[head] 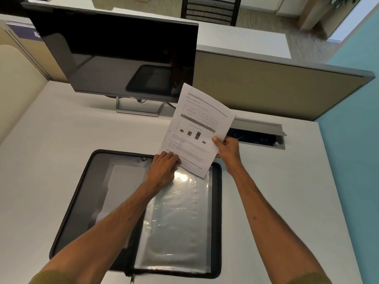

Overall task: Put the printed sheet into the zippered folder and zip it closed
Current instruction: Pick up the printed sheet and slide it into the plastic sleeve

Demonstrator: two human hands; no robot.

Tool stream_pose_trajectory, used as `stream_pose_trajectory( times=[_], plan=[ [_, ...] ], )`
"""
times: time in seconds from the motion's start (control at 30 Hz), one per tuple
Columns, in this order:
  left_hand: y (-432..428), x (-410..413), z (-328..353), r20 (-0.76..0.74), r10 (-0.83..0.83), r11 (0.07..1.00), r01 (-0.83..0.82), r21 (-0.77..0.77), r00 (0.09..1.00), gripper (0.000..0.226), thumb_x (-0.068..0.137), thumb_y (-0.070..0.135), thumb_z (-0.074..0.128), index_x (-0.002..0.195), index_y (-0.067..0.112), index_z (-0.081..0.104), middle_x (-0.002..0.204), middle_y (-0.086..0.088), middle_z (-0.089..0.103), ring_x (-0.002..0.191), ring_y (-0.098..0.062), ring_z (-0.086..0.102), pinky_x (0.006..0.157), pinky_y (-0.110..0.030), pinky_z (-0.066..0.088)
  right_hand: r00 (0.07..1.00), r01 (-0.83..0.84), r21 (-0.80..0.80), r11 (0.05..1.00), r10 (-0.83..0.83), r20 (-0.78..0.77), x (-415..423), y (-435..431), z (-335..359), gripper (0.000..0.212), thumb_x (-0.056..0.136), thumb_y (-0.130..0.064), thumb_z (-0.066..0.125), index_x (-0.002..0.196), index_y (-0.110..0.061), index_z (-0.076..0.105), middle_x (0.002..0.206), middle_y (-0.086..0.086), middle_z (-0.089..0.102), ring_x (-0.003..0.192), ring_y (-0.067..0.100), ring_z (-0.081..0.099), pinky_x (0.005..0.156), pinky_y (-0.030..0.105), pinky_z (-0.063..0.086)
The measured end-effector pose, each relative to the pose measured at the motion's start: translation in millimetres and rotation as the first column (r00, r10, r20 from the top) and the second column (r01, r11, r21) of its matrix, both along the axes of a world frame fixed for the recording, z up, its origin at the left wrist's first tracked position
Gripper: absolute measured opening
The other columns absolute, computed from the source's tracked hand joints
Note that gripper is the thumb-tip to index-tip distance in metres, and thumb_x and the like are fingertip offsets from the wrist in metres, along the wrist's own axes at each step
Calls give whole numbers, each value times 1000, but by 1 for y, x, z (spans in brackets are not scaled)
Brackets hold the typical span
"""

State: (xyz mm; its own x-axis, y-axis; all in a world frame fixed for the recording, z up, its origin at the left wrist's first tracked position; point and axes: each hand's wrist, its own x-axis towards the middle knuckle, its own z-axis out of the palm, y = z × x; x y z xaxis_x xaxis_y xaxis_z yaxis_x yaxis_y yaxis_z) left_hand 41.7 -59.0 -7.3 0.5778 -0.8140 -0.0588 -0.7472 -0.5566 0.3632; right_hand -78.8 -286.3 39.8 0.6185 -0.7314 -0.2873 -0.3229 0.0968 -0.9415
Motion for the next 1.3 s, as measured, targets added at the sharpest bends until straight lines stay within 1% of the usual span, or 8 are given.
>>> stream_pose_trajectory(
  times=[0.1,0.27,0.43,0.7,0.87,1.0,1.17,1.3],
  plan=[
    [3,5,-1,32,-9,999,7,37,999,19,108,33,62,124,24,68,134,7,66,128,-18,54,111,-35,44,999,-24,-2,1000,24,-23,4,-1,-1,24,102,-21,69,124,-11,68,100,-12,75,80,-4,78,63,23,65],
    [3,7,-2,59,14,999,-16,35,998,18,108,34,59,119,23,68,129,5,67,121,-19,55,107,-37,47,998,-42,-7,999,41,-37,5,-4,-2,26,102,-20,69,126,-9,67,102,-8,75,80,1,78,63,23,66],
    [2,9,-1,62,1,999,-3,39,998,17,108,34,59,121,24,66,129,5,67,119,-20,55,105,-37,48,996,-54,12,998,55,-69,8,-9,-2,30,102,-21,70,129,-9,66,106,-3,76,87,7,76,75,40,67],
    [8,13,-2,77,-12,1000,10,20,997,17,109,35,57,119,23,63,126,5,66,113,-19,55,101,-36,49,991,-68,51,996,73,-110,21,-13,1,34,101,-17,70,133,-3,65,118,8,75,101,22,76,74,43,67],
    [8,14,-1,81,3,1000,-4,19,997,16,110,33,55,119,23,63,127,5,66,113,-19,55,100,-36,48,987,-114,20,993,115,-110,23,-9,-1,31,102,-18,70,131,-8,65,103,-7,75,87,8,75,60,25,64],
    [12,19,-2,77,-8,999,5,37,997,19,109,36,57,121,24,63,127,5,65,115,-20,56,101,-37,47,989,-84,4,996,84,-122,20,-21,1,33,102,-17,70,132,-5,65,113,2,75,89,7,74,63,30,66],
    [22,35,-3,80,-9,995,1,97,997,20,109,37,56,123,24,64,130,4,63,121,-18,54,108,-35,44,988,-92,11,996,92,-123,16,-27,1,34,102,-16,70,133,-4,65,114,3,75,100,20,75,68,35,67],
    [27,40,-2,81,0,995,-8,98,997,22,108,38,60,122,22,65,133,3,62,123,-18,54,109,-35,44,985,-125,32,992,127,-112,22,-23,-1,33,102,-16,70,133,-6,65,114,3,75,91,10,75,65,33,66]
  ],
)
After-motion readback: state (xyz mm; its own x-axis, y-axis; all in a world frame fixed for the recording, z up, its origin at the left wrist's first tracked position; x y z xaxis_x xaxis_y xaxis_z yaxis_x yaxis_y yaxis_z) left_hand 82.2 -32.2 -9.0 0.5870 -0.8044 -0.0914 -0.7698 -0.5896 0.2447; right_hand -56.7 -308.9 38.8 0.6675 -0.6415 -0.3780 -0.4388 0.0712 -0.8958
